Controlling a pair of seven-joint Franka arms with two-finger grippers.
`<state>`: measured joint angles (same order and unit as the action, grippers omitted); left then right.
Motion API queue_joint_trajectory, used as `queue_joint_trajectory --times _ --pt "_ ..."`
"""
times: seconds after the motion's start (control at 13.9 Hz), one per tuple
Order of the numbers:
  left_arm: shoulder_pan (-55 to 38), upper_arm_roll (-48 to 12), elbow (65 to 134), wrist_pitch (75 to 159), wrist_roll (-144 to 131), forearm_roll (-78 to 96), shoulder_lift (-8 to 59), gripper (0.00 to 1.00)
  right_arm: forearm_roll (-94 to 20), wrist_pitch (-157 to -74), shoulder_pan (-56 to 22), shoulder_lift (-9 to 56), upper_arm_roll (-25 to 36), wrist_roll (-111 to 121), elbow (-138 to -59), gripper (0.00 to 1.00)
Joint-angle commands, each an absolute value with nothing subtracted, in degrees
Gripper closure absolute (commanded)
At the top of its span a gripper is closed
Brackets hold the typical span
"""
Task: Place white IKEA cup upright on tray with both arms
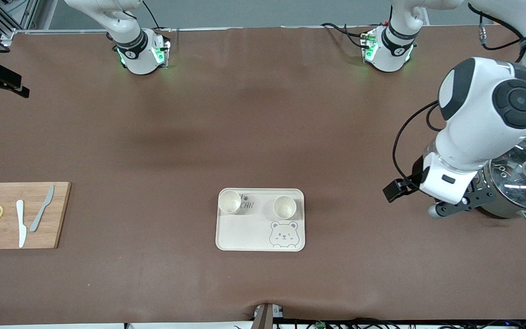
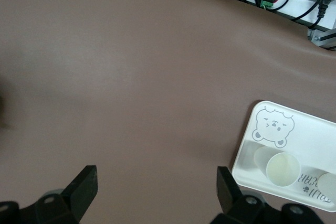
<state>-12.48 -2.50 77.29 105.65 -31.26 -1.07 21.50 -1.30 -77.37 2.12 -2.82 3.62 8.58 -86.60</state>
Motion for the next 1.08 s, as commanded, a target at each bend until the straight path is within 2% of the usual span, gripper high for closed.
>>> queue_joint_trajectory --times 0.0,0.43,1.0 --pt "-10.81 -2.81 78.31 104.15 -27.17 -2.55 18.90 0.00 1.58 -79.18 2.11 -4.48 2.29 9.58 -88.33 0.00" --pt "-5.45 -2.90 78.31 102.31 -19.08 -2.55 16.70 0.00 1.23 -83.05 1.23 -7.11 2.20 9.05 -93.16 0.00" --pt "-2.12 -3.07 78.57 96.42 -12.57 -2.55 12.92 0.00 1.23 -83.14 0.79 -6.77 2.29 9.14 -93.25 0.00"
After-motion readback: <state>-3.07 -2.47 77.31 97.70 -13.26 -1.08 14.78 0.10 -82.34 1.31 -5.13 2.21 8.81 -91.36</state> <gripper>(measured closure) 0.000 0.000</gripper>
